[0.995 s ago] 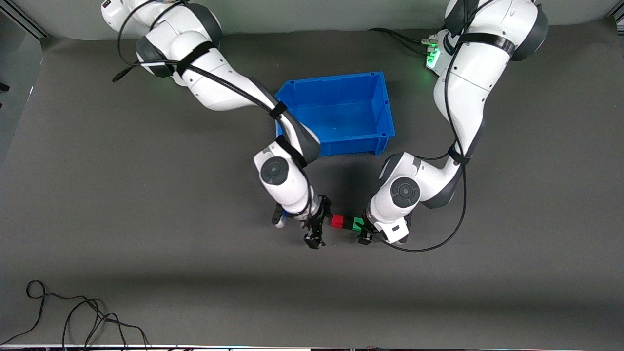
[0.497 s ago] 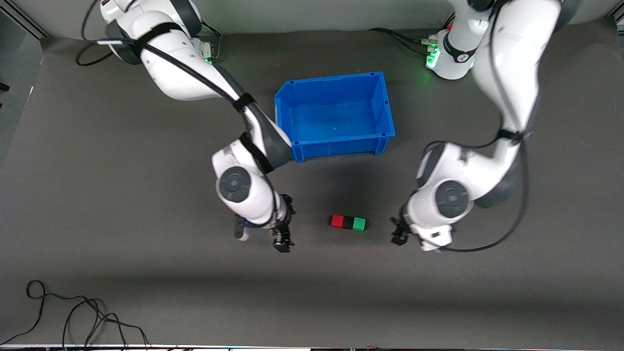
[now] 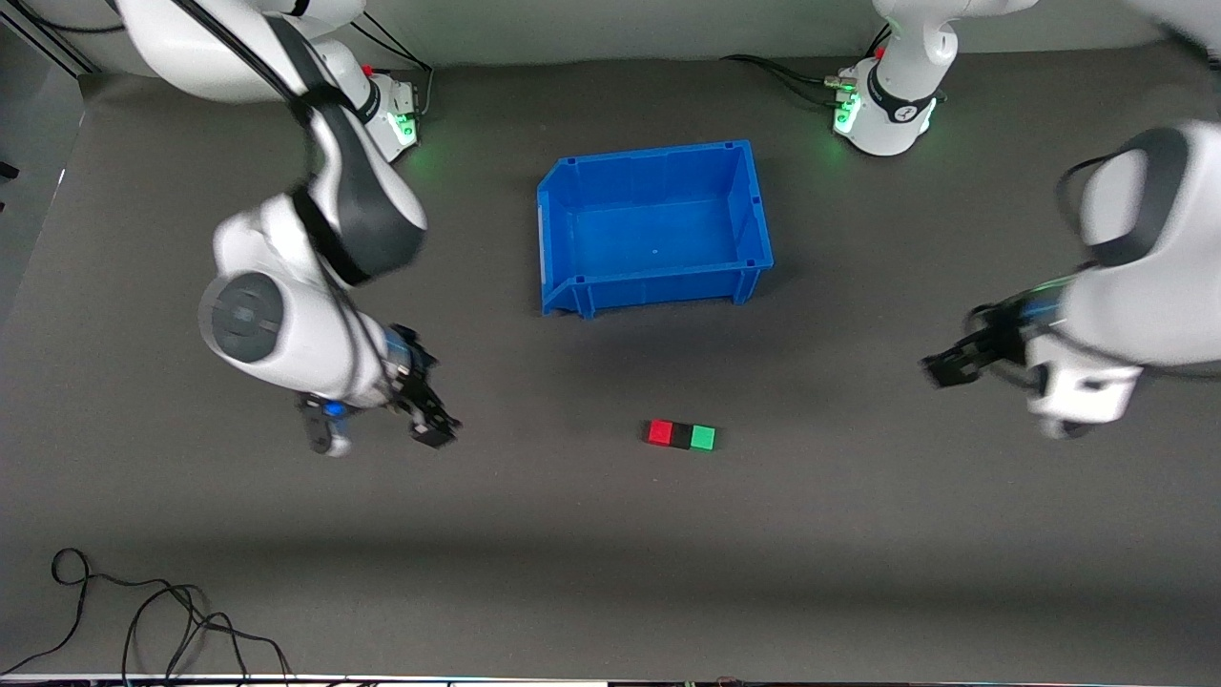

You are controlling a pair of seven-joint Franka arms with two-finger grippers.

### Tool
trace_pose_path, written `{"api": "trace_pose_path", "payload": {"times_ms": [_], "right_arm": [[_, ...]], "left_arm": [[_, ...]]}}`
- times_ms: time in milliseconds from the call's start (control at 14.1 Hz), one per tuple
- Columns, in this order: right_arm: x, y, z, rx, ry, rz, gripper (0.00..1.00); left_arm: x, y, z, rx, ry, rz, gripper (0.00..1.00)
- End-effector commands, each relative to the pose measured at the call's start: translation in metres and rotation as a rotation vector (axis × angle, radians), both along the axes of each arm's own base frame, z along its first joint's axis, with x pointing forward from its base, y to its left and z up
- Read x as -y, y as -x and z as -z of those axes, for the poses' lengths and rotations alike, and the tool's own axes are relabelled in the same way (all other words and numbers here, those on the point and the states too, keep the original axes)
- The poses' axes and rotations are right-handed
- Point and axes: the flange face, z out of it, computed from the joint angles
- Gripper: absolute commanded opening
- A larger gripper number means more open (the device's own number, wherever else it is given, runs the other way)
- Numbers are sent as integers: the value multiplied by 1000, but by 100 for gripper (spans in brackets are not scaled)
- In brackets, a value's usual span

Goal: Attach green and red cubes to black cube

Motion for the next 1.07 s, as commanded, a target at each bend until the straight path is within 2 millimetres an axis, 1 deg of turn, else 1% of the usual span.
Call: {"api": "trace_pose_path", "payload": {"times_ms": [0,71,142,213,284,355,497,568,639,710,781,852,995], "right_arm": [[37,30,-39,-20,16,-128,100],[54,35,-57,-10,15,-168,100],[65,41,-69,-9,8,-224,100],[93,44,-79,-5,0,-260,100],[118,49,-92,15,-10,-318,100],[140,53,-99,33,-23,-400,100],[188,54,-112,54,-44,-540,100],[208,56,-121,73,-28,-617,100],[220,59,-129,81,16,-717,100],[226,60,-136,88,47,-811,100],[234,65,-147,106,59,-889,100],[244,67,-152,118,59,-947,100],[254,68,-159,143,59,-1074,100]], "left_arm": [[-41,23,-31,16,75,241,100],[-51,31,-47,43,86,320,100],[-65,39,-56,39,98,365,100],[-73,48,-60,11,106,370,100],[-71,56,-58,-5,102,373,100],[-64,63,-52,8,88,382,100],[-53,79,-36,79,53,397,100],[-52,82,-30,108,47,411,100],[-43,79,-33,128,47,439,100],[-32,76,-39,148,46,461,100],[-28,73,-41,154,46,469,100],[-27,72,-42,165,44,471,100],[-26,70,-44,170,45,474,100]]}}
